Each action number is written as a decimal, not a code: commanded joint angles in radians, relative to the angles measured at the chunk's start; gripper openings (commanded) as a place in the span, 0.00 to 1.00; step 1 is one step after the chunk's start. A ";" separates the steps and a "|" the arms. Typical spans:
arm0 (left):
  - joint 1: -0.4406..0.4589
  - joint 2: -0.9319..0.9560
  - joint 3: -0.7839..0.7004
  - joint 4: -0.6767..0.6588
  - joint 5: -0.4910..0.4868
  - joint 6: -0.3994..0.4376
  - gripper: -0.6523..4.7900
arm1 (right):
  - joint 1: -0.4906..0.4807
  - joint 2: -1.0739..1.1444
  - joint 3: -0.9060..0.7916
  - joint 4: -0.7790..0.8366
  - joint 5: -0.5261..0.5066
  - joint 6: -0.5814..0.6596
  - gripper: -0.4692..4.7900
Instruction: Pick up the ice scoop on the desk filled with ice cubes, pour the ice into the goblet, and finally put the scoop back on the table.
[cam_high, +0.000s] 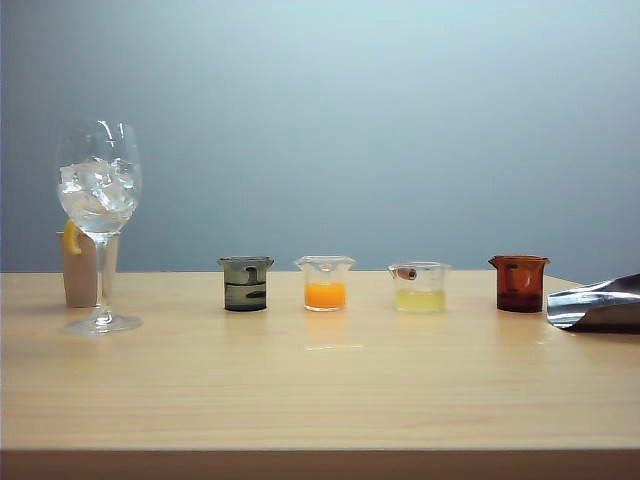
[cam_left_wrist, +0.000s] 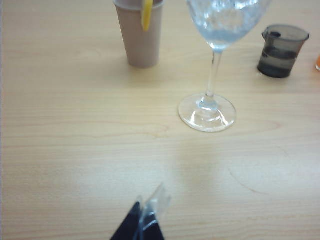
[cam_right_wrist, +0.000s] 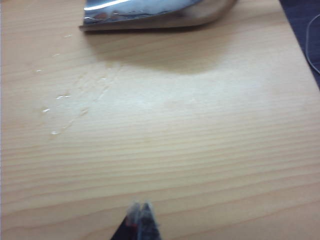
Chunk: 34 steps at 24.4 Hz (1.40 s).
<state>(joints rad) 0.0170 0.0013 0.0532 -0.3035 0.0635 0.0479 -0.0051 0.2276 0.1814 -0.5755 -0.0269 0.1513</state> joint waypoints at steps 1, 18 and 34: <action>0.001 0.000 -0.024 0.078 0.003 -0.003 0.12 | -0.015 -0.091 -0.028 0.024 0.003 0.005 0.07; 0.000 0.000 -0.044 0.127 0.002 -0.003 0.12 | -0.024 -0.226 -0.180 0.448 0.002 0.005 0.07; -0.001 0.000 -0.044 0.126 0.002 -0.003 0.12 | -0.025 -0.226 -0.180 0.445 0.006 0.005 0.07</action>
<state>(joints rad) 0.0166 0.0013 0.0120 -0.1761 0.0639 0.0479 -0.0296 0.0002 0.0044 -0.1471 -0.0223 0.1566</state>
